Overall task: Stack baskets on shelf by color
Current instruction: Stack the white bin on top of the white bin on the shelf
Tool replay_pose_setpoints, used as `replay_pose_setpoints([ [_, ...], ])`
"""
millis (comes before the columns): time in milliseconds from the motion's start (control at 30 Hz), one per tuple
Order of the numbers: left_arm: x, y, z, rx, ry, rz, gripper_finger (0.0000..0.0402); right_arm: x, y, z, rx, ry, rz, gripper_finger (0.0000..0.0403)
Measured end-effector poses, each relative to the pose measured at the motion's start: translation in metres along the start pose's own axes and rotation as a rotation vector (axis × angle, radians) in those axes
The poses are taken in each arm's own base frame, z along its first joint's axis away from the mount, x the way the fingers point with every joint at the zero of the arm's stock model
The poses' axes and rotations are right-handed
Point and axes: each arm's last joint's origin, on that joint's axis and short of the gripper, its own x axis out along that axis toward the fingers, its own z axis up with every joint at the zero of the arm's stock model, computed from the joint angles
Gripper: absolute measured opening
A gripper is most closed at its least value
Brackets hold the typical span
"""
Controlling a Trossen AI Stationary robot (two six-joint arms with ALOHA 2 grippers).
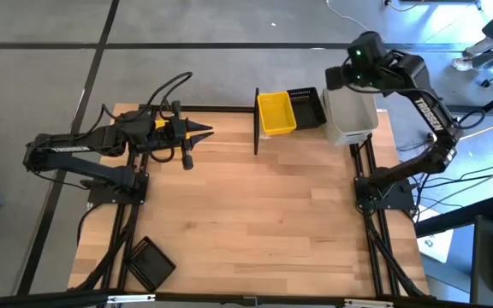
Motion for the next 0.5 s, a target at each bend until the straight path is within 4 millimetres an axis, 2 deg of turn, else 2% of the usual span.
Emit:
replay_pose_setpoints([
  [167,0.0,0.0,0.0,-0.001,0.0,0.0,0.0049,0.015,0.006,0.008,-0.009,-0.04,-0.005,0.0108],
  [333,0.0,0.0,0.0,-0.001,0.0,0.0,0.0049,0.042,0.004,0.002,-0.015,0.034,-0.065,0.0108],
  [500,0.0,0.0,0.0,-0.002,0.0,0.0,0.0049,0.057,0.001,-0.001,-0.003,0.044,-0.092,0.0108],
])
